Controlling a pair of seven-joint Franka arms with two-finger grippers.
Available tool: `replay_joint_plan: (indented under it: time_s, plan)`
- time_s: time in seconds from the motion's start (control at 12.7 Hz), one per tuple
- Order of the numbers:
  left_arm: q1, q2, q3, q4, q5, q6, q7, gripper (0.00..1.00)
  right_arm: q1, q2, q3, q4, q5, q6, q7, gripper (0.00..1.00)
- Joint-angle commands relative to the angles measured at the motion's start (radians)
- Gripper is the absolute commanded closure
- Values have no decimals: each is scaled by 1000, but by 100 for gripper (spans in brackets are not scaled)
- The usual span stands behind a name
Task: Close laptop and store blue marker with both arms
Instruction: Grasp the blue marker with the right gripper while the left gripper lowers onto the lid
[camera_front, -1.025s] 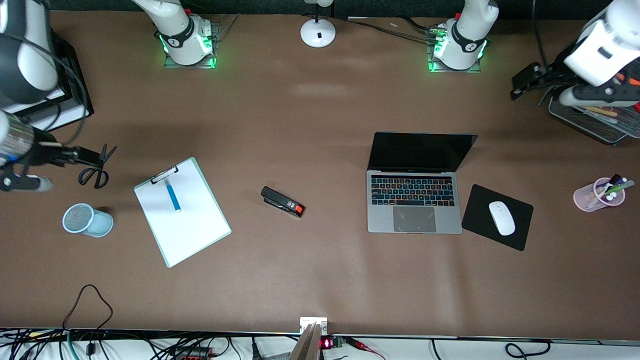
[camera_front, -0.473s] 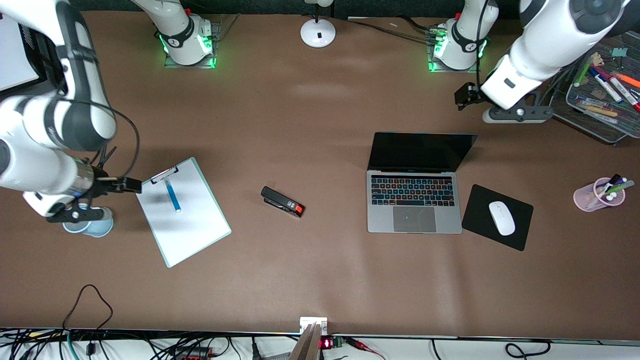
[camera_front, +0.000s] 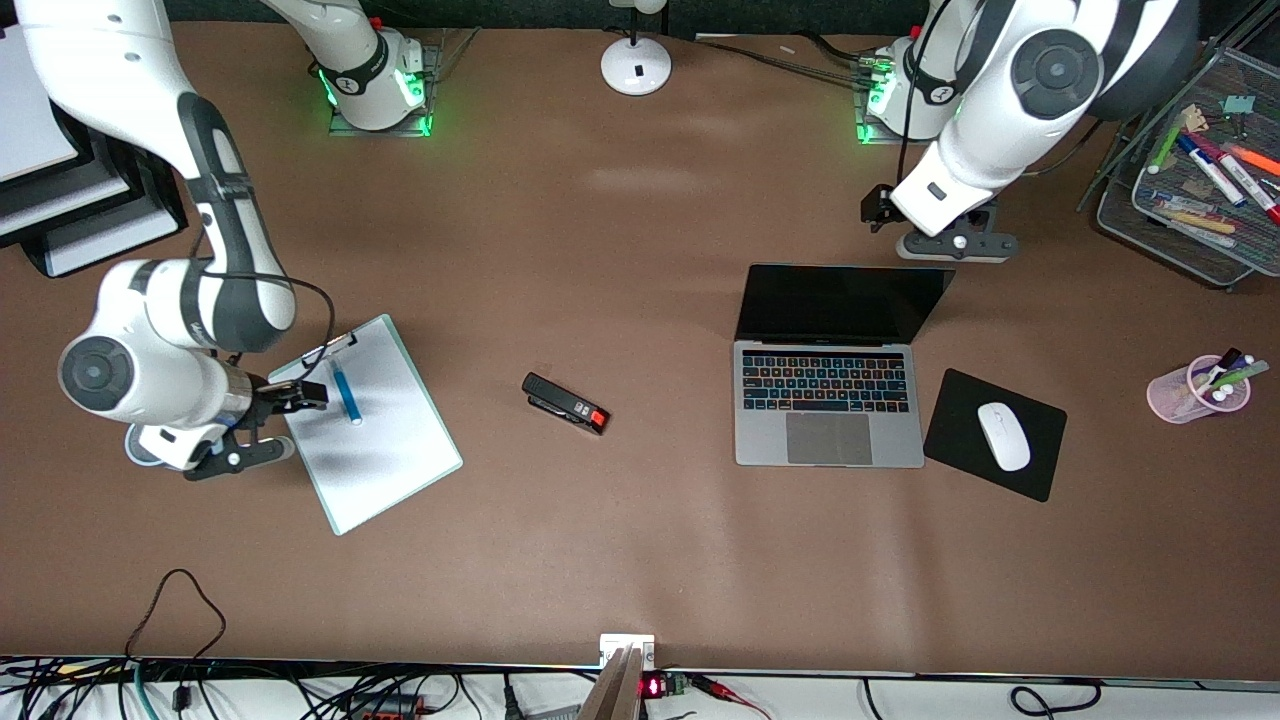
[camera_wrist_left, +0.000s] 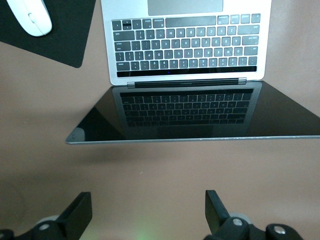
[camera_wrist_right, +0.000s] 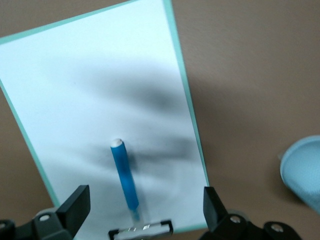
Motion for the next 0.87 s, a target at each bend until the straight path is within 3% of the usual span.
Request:
replay_joint_plan:
  time_s: [0.0, 0.24, 0.55, 0.79]
  plan:
    - [15, -18, -21, -57, -13, 49, -2, 0, 30, 11, -2, -28, -1, 52, -49, 0]
    - [15, 4, -25, -90, -11, 98, -2, 0, 50, 11, -2, -97, -3, 149, -49, 0]
    - [6, 47, -25, -92, -11, 122, -3, 0, 43, 34, -2, -110, -9, 155, -128, 0]
    - [3, 85, -38, -92, -11, 144, -31, 0, 40, 49, -2, -108, -4, 158, -129, 12]
